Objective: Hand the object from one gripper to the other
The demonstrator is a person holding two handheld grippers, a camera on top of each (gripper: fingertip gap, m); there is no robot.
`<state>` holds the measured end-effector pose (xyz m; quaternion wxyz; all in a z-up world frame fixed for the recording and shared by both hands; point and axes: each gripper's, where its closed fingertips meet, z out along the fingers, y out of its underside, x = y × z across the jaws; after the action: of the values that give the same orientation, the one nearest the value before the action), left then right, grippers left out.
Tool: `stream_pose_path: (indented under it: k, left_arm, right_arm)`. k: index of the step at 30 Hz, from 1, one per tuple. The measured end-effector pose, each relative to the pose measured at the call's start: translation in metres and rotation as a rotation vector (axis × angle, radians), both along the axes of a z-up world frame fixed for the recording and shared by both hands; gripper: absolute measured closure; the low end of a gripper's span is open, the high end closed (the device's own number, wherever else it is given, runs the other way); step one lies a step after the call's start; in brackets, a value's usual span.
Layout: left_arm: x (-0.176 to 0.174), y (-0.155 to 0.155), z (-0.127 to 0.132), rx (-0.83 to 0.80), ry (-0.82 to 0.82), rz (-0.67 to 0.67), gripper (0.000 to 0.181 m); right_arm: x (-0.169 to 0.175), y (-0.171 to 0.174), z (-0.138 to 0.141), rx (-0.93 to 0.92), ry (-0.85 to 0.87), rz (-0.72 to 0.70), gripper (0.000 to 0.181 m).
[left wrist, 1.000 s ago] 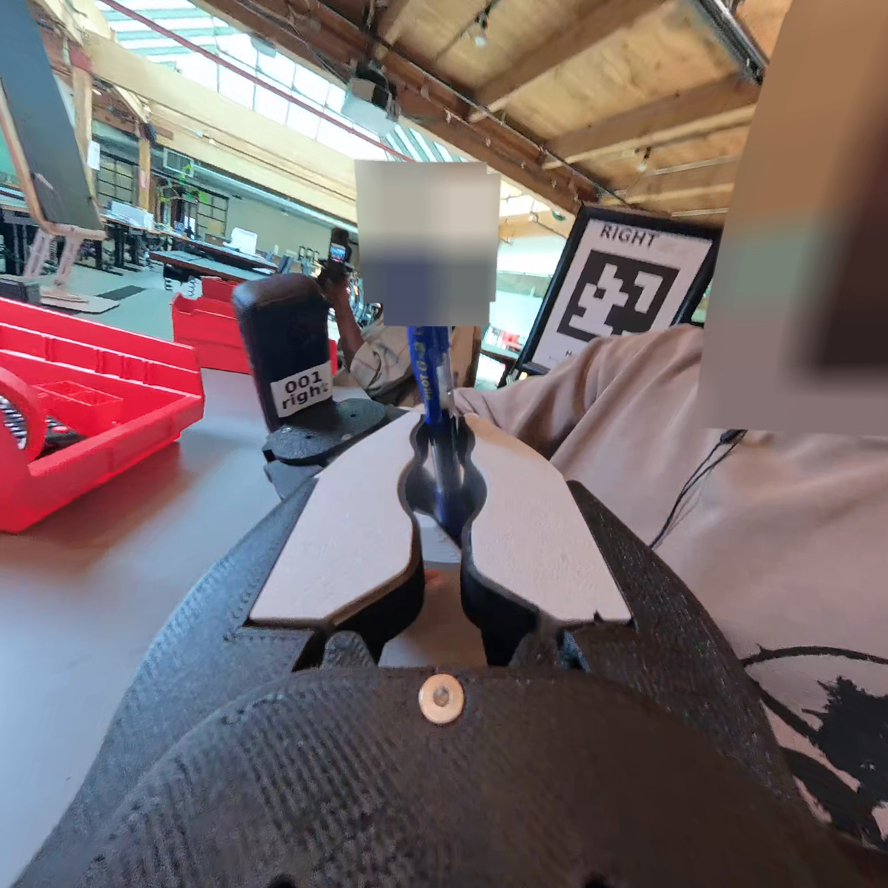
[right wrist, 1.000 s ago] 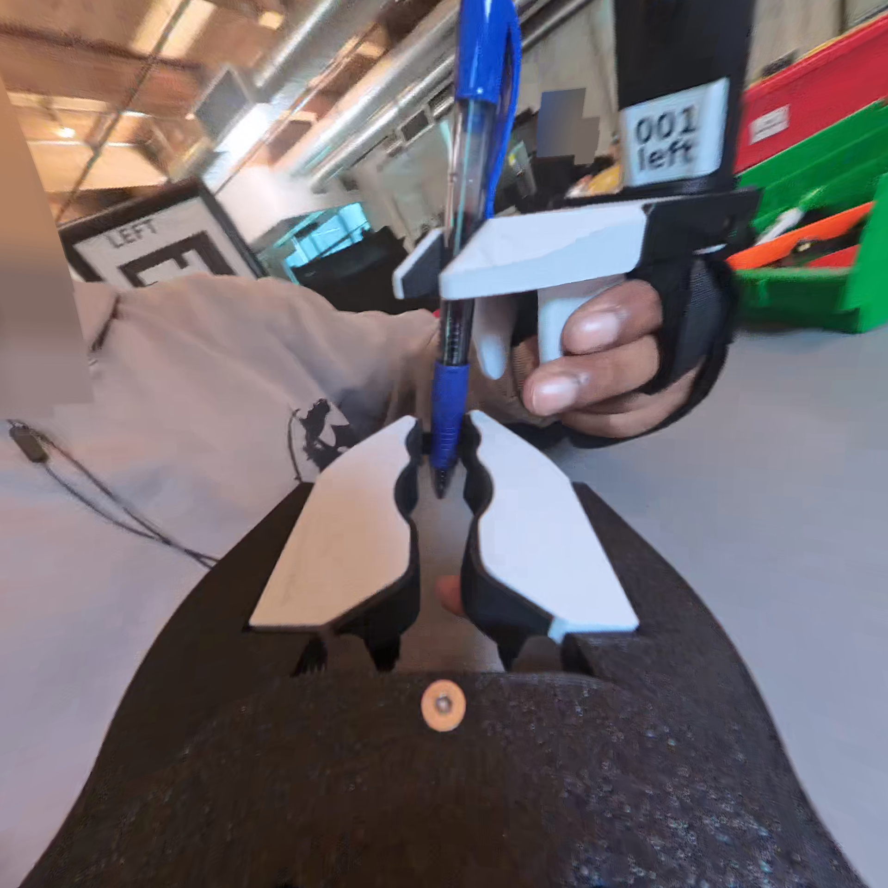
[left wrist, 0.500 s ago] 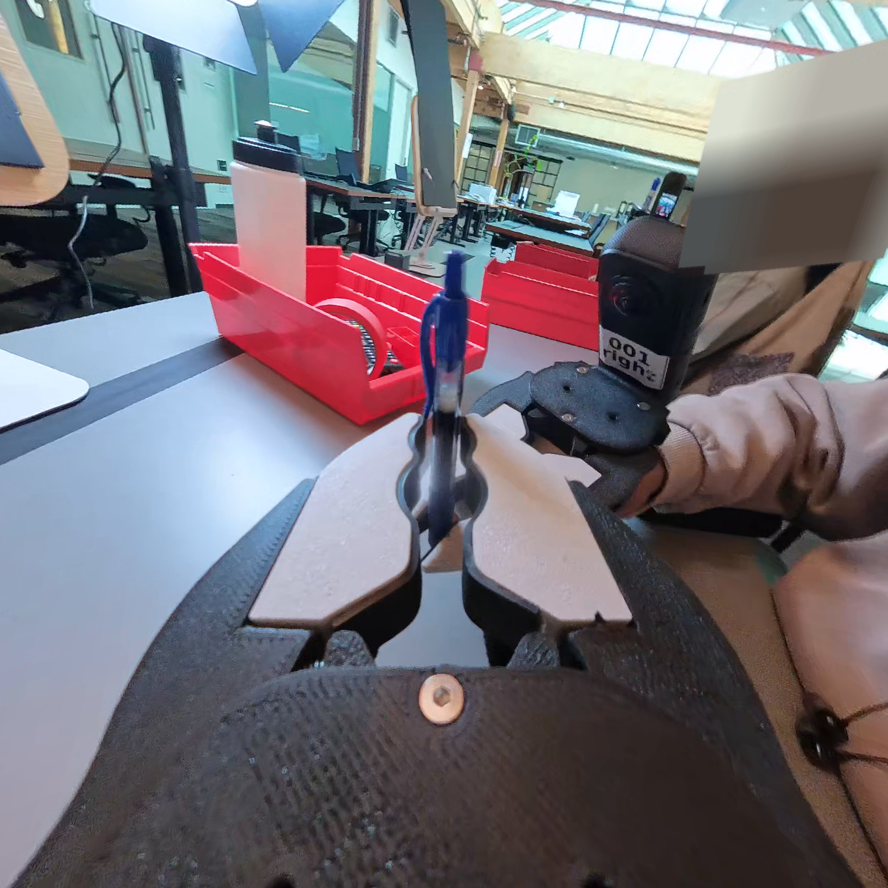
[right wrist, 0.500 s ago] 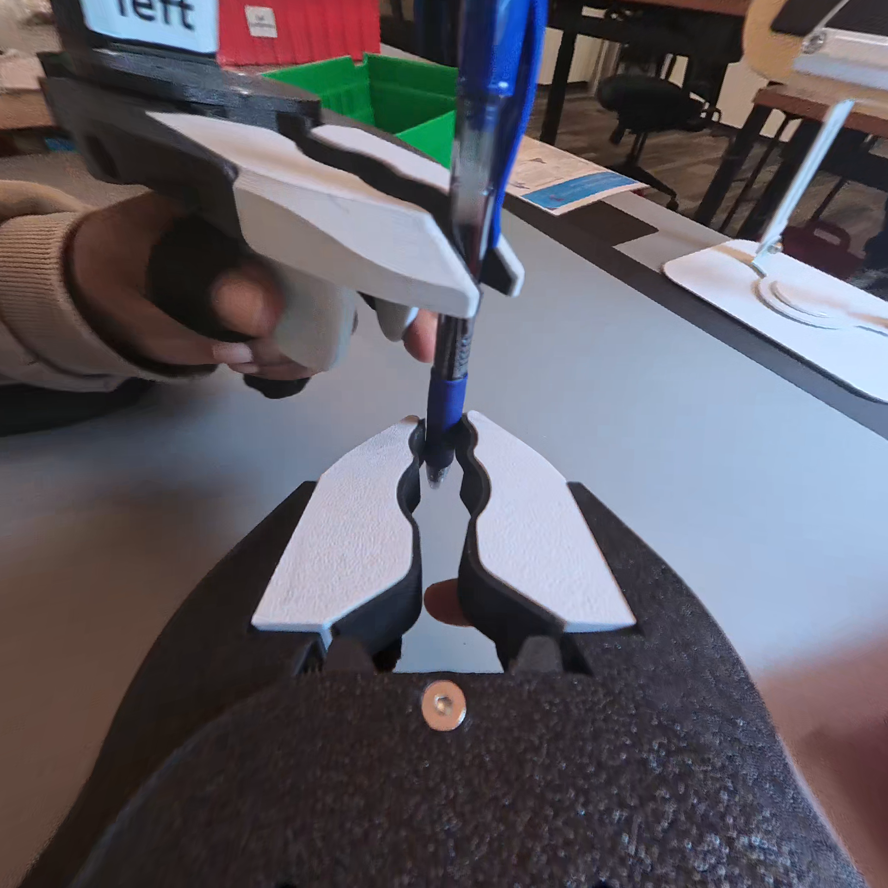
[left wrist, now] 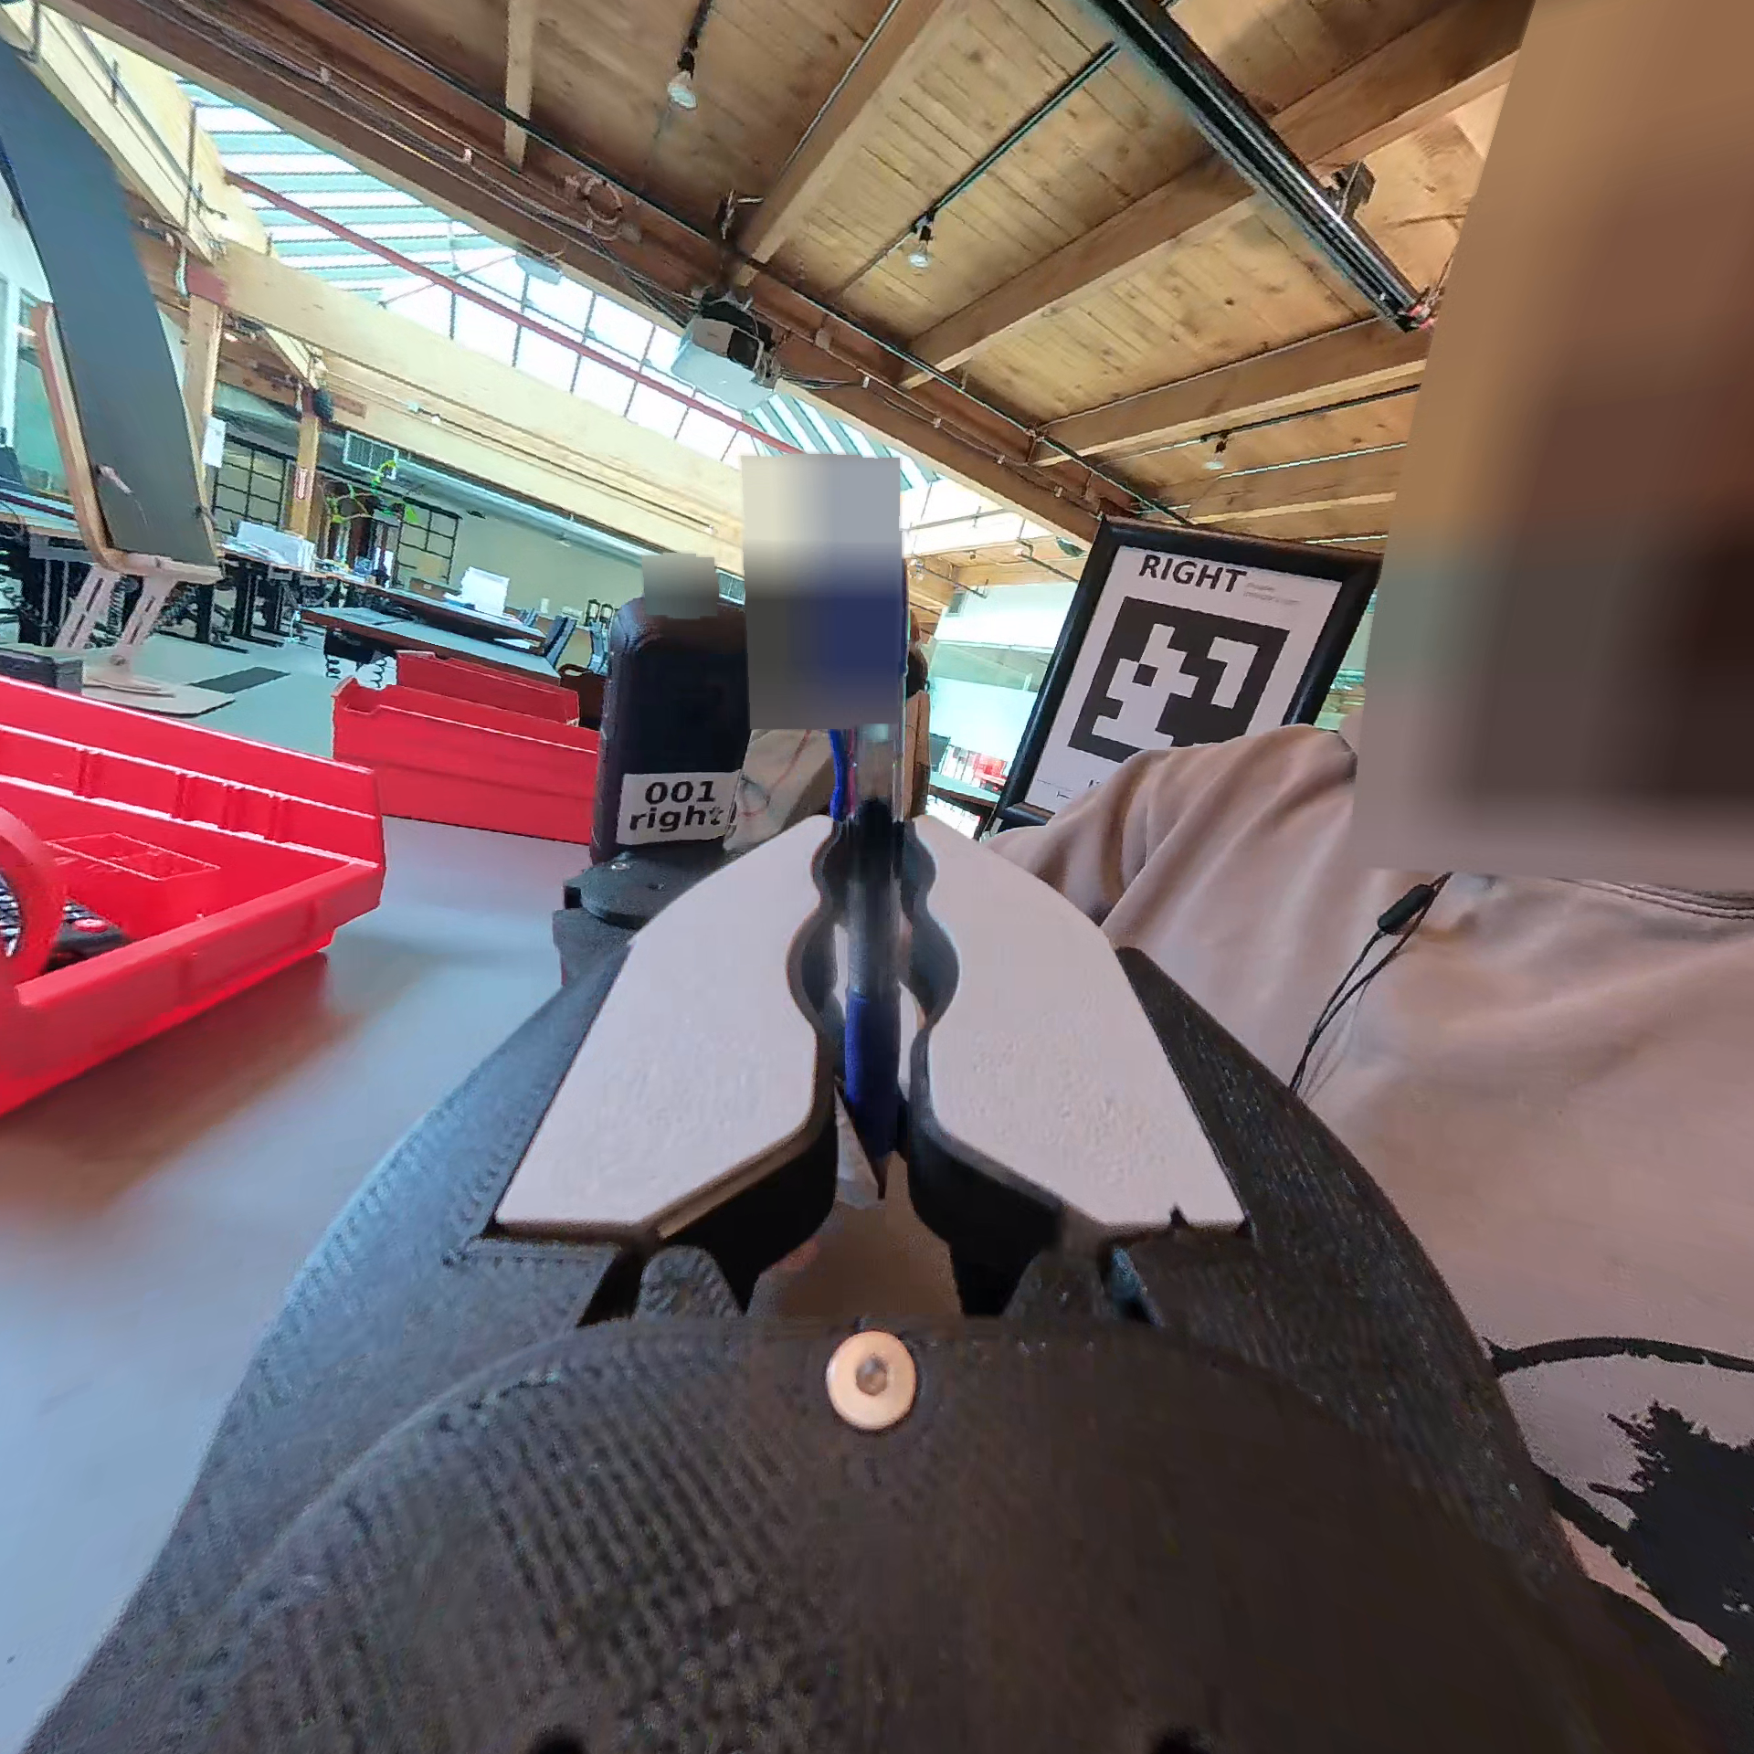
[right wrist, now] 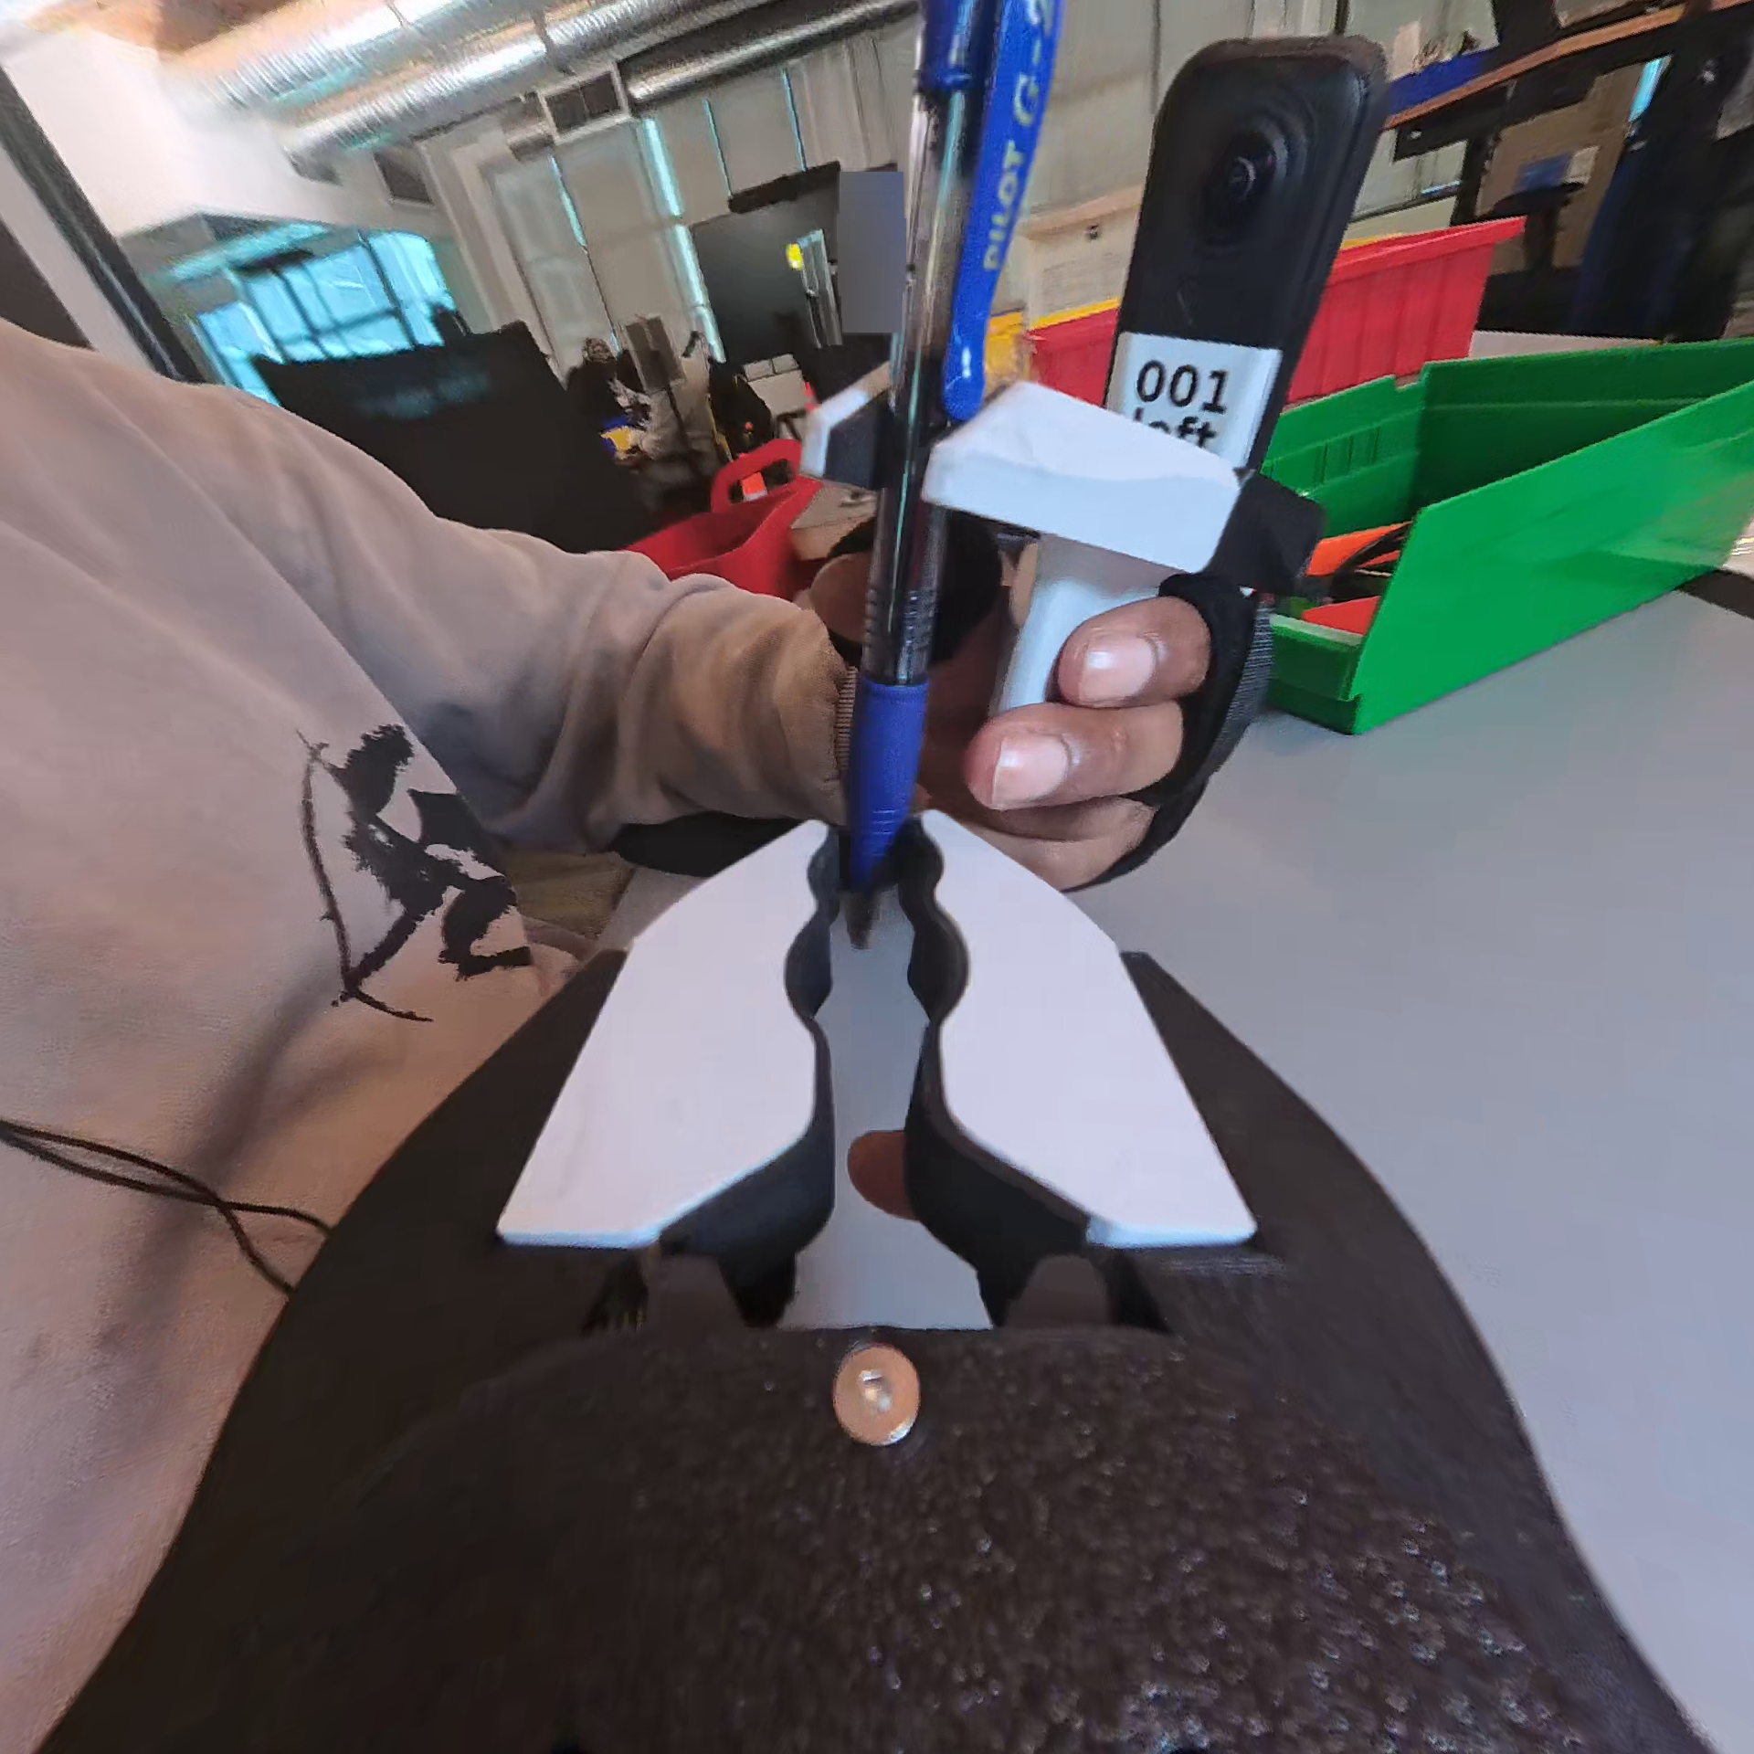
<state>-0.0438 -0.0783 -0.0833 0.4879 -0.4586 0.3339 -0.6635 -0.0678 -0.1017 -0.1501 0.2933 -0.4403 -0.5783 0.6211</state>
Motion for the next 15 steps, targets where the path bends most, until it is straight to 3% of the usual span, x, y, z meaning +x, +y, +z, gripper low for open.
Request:
stream_pose_path:
  k: [3,7,11,15]
  left_arm:
    - [-0.013,0.016,0.004,-0.029,-0.014,0.098,0.17]
    - [-0.038,0.055,-0.012,-0.063,0.067,0.36,0.163]
    - [-0.057,0.069,-0.012,-0.13,0.033,0.411,0.165]
    - [-0.066,0.075,-0.011,-0.115,0.052,0.481,0.166]
  right_arm:
    - [-0.003,0.028,0.006,0.094,0.003,-0.168,0.17]
    - [0.009,0.087,0.017,0.192,-0.014,-0.46,0.17]
    - [0.043,0.151,0.033,0.44,-0.1,-0.77,0.17]
    - [0.085,0.193,0.045,0.685,-0.214,-0.98,0.17]
